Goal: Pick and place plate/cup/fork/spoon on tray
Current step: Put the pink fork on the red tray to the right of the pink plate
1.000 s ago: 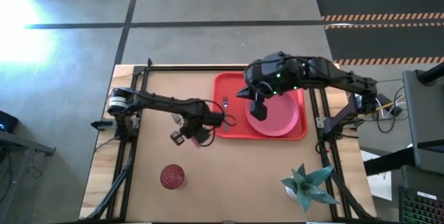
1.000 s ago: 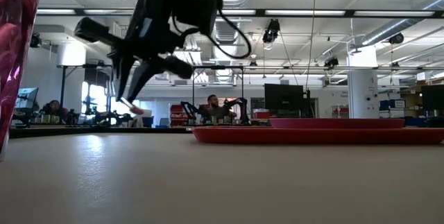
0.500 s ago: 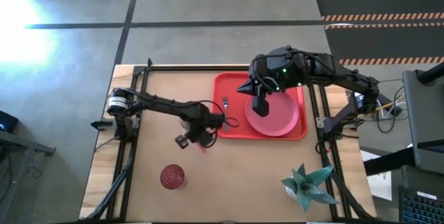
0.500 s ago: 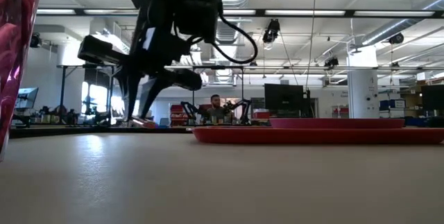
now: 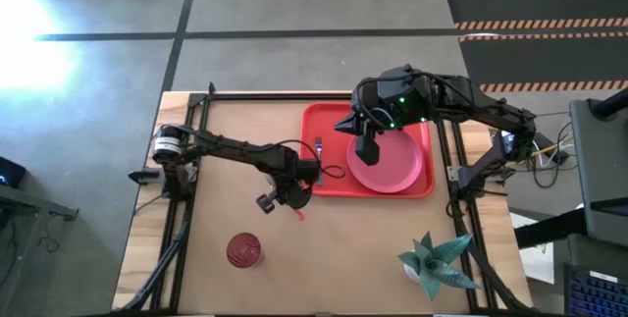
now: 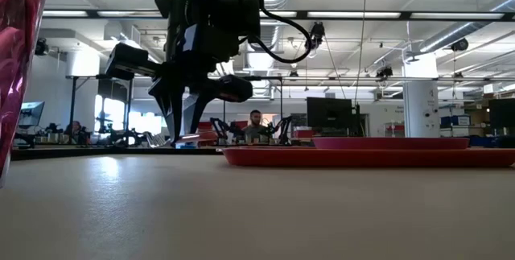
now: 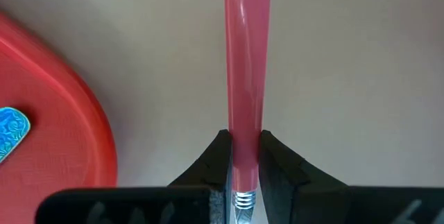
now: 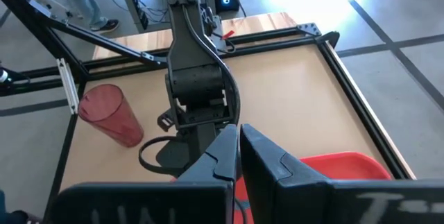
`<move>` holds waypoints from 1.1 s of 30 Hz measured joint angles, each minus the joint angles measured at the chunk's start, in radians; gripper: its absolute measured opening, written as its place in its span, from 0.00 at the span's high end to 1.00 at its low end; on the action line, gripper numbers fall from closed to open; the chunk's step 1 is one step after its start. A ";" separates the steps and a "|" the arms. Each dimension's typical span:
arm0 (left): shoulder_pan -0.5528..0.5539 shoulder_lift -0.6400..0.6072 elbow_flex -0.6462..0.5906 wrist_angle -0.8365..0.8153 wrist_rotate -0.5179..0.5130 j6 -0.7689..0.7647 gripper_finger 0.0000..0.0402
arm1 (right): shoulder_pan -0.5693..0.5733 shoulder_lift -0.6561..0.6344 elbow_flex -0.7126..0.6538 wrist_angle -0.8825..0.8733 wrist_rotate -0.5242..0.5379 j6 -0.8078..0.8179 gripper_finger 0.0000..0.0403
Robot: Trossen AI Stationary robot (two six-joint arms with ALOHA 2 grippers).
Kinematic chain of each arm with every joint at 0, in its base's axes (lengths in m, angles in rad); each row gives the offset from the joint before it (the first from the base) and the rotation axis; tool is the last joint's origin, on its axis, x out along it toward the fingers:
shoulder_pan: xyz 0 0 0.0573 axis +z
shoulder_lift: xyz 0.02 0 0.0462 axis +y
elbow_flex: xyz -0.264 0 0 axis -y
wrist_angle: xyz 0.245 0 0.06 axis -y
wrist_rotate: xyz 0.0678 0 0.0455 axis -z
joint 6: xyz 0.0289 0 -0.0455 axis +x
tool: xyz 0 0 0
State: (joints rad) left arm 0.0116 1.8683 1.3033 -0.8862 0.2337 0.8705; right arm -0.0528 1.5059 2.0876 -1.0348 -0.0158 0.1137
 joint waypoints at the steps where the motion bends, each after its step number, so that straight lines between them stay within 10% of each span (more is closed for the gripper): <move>1: 0.000 0.000 0.000 0.000 0.000 0.000 0.92 | 0.000 0.000 0.000 0.000 0.000 0.000 0.98; 12: -0.001 -0.001 0.008 0.006 -0.006 -0.112 0.51 | 0.000 0.000 0.000 0.000 0.000 -0.001 0.98; 23: 0.006 -0.100 0.204 -0.259 -0.038 -0.392 0.52 | 0.000 0.000 -0.001 -0.053 -0.010 0.006 0.98; 33: 0.008 -0.418 0.275 -0.209 -0.320 -0.483 0.52 | 0.000 0.001 -0.001 -0.055 -0.017 -0.001 0.98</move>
State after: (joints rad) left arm 0.0200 1.4498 1.5779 -1.0956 -0.0859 0.3878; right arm -0.0530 1.5068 2.0869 -1.0896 -0.0327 0.1126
